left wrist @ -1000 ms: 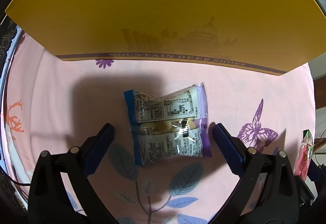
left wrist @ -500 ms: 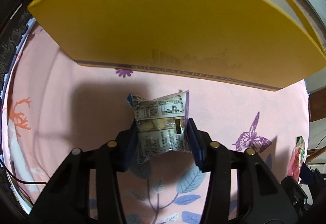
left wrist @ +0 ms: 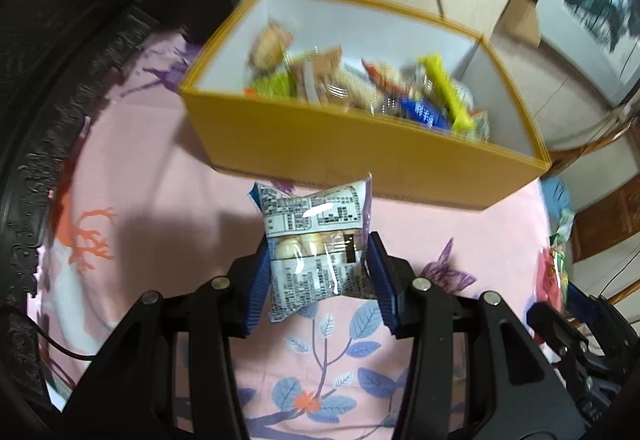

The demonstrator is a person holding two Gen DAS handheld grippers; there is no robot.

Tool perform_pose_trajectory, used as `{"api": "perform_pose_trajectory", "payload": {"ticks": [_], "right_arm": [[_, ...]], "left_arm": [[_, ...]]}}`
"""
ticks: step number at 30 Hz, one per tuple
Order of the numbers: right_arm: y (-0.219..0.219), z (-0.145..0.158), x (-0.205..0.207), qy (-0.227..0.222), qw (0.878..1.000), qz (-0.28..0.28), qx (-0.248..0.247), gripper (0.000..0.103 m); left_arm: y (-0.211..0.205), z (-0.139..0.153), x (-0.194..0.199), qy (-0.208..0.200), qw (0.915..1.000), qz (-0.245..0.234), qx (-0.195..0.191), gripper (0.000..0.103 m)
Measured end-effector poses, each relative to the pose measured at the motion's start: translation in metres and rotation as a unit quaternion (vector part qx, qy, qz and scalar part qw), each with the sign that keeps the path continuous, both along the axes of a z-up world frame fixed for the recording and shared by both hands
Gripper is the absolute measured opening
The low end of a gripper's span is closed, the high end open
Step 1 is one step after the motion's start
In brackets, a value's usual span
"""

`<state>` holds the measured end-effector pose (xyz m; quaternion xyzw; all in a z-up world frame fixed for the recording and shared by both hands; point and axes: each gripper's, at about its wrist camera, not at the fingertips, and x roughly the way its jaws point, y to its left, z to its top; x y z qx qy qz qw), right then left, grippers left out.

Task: Organize snacks
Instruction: 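Carry both packets over the yellow box and open both grippers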

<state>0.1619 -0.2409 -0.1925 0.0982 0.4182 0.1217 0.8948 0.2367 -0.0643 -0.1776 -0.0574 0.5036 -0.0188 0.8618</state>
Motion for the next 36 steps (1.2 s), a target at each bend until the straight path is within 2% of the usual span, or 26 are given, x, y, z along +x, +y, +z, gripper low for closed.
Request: {"api": "perform_pose_trajectory", "payload": {"ticks": [2, 6, 9, 12, 15, 20, 21, 22, 23, 24, 26, 27, 28, 36], "right_arm": [[0.003, 0.017, 0.001, -0.023, 1.0, 0.005, -0.001, 0.055], [0.006, 0.054, 0.017, -0.074, 0.997, 0.012, 0.001, 0.055], [0.006, 0.081, 0.042, -0.115, 0.993, 0.008, 0.0, 0.055], [0.004, 0.096, 0.073, -0.136, 0.991, 0.003, -0.003, 0.055], [0.002, 0.098, 0.105, -0.136, 0.991, -0.003, 0.002, 0.055], [0.013, 0.087, 0.138, -0.13, 0.991, 0.007, -0.027, 0.057], [0.016, 0.084, 0.142, -0.127, 0.991, 0.008, -0.036, 0.058], [0.017, 0.082, 0.145, -0.123, 0.991, 0.007, -0.044, 0.067], [0.018, 0.082, 0.145, -0.122, 0.991, 0.001, -0.049, 0.072], [0.017, 0.082, 0.144, -0.125, 0.991, -0.006, -0.052, 0.077], [0.016, 0.083, 0.138, -0.124, 0.991, -0.005, -0.046, 0.081], [0.016, 0.083, 0.138, -0.12, 0.992, -0.006, -0.045, 0.095], [0.016, 0.084, 0.134, -0.12, 0.992, -0.009, -0.043, 0.102], [0.018, 0.088, 0.116, -0.11, 0.993, -0.005, -0.044, 0.102]], "left_arm": [[0.005, 0.022, -0.005, -0.023, 0.9997, 0.006, -0.007, 0.046], [0.008, 0.064, 0.012, -0.07, 0.9973, 0.01, -0.022, 0.047], [0.011, 0.089, 0.032, -0.103, 0.9943, 0.007, -0.029, 0.047], [0.003, 0.104, 0.063, -0.129, 0.9915, 0.0, -0.019, 0.048], [-0.003, 0.105, 0.086, -0.134, 0.9909, -0.003, -0.01, 0.049], [-0.009, 0.089, 0.115, -0.117, 0.9931, -0.005, 0.0, 0.049], [-0.009, 0.086, 0.117, -0.116, 0.9932, -0.005, 0.003, 0.056], [-0.009, 0.085, 0.118, -0.114, 0.9934, -0.004, 0.008, 0.064], [-0.009, 0.083, 0.119, -0.11, 0.9937, -0.002, 0.017, 0.083], [-0.009, 0.083, 0.119, -0.106, 0.9938, 0.006, 0.032, 0.092], [-0.009, 0.084, 0.117, -0.104, 0.9937, 0.009, 0.043, 0.093], [-0.009, 0.085, 0.115, -0.103, 0.9938, 0.004, 0.041, 0.093], [-0.009, 0.085, 0.114, -0.101, 0.9939, 0.004, 0.042, 0.094], [-0.009, 0.089, 0.098, -0.09, 0.9945, 0.008, 0.053, 0.096]]}}
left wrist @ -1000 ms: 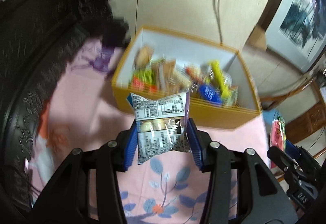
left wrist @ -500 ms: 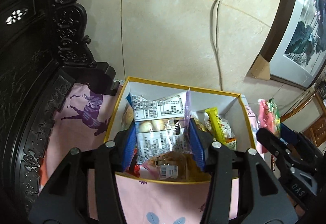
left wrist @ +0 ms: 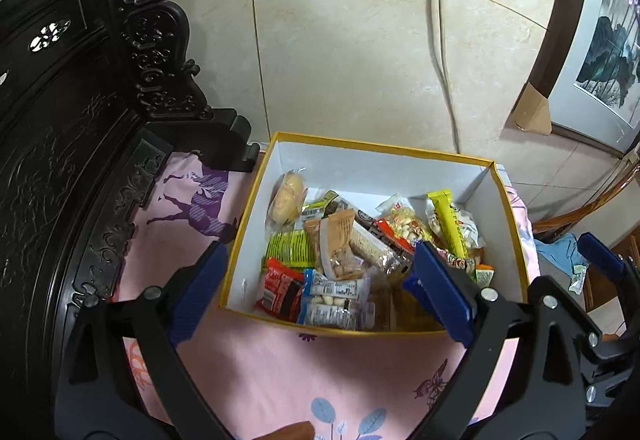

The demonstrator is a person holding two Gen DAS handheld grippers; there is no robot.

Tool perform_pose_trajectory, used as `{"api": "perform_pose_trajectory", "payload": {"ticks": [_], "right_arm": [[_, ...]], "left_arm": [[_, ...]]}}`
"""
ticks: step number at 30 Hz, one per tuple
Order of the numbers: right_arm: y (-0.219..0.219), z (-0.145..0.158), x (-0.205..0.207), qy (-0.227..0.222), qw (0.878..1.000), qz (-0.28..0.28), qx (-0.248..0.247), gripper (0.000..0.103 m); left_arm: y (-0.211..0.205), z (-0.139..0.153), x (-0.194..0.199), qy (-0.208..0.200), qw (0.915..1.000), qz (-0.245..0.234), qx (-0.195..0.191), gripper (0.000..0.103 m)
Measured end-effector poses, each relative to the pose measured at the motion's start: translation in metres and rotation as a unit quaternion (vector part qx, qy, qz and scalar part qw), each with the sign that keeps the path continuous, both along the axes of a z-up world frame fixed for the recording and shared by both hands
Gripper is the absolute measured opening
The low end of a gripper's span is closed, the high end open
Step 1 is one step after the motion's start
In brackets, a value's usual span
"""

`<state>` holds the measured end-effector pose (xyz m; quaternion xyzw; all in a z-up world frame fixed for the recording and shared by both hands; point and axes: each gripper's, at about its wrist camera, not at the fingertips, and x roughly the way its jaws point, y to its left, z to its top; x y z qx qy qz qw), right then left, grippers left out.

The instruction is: Organize snacks

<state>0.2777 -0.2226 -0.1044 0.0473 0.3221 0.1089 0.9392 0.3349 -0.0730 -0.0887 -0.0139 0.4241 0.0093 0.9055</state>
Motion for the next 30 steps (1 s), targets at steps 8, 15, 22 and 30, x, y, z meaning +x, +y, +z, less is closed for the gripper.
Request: {"api": "perform_pose_trajectory", "payload": {"ticks": [8, 15, 22, 30], "right_arm": [[0.004, 0.0, -0.014, 0.015, 1.0, 0.005, -0.014, 0.102], [0.004, 0.003, -0.025, 0.015, 1.0, 0.002, -0.015, 0.102], [0.004, 0.006, -0.031, 0.012, 1.0, 0.001, -0.018, 0.102], [0.004, 0.009, -0.036, 0.008, 1.0, -0.003, -0.02, 0.102]], "left_arm": [[0.002, 0.005, -0.018, -0.003, 1.0, 0.0, 0.001, 0.096], [0.004, 0.012, -0.029, -0.01, 0.9999, 0.003, 0.009, 0.098], [0.004, 0.017, -0.037, -0.019, 0.9998, 0.001, 0.006, 0.098], [0.003, 0.024, -0.043, -0.041, 0.9991, -0.003, 0.005, 0.1]]}}
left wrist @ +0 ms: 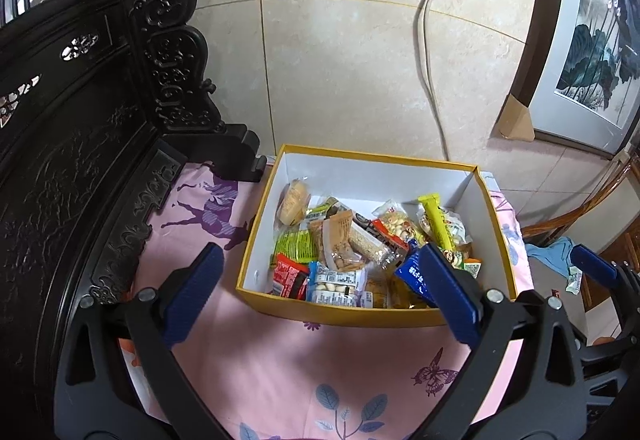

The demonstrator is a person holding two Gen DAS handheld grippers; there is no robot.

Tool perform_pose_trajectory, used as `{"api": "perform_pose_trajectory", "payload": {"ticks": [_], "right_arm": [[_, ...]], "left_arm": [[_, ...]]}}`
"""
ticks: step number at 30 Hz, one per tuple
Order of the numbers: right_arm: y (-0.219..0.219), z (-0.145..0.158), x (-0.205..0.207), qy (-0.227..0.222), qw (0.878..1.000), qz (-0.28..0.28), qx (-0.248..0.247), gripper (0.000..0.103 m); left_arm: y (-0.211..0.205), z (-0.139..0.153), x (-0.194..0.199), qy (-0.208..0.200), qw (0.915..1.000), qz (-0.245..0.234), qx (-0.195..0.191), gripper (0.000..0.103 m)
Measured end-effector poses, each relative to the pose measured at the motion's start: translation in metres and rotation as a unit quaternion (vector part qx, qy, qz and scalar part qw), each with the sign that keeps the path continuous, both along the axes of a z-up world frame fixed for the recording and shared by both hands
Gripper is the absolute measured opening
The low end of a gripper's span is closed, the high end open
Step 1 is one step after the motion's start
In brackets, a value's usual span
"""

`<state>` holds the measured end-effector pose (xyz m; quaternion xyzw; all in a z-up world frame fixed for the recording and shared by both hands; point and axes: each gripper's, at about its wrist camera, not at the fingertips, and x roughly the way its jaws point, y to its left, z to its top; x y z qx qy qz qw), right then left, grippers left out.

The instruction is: Organize snacks

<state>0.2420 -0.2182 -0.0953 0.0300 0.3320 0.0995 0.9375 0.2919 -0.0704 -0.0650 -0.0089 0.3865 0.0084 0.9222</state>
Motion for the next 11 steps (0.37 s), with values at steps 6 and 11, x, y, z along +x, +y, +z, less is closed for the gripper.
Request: {"api": "perform_pose_trajectory", "payload": {"ticks": [6, 11], "right_arm": [[0.0003, 0.0002, 0.0002, 0.0, 1.0, -0.001, -0.001, 0.102], [0.0002, 0.0005, 0.0003, 0.001, 1.0, -0.001, -0.001, 0.102]], "left_arm": [[0.0005, 0.0018, 0.0004, 0.0, 0.9999, 0.01, 0.009, 0.1], [0.0048, -0.0002, 0.0021, 0.01, 0.9998, 0.017, -0.004, 0.1]]}}
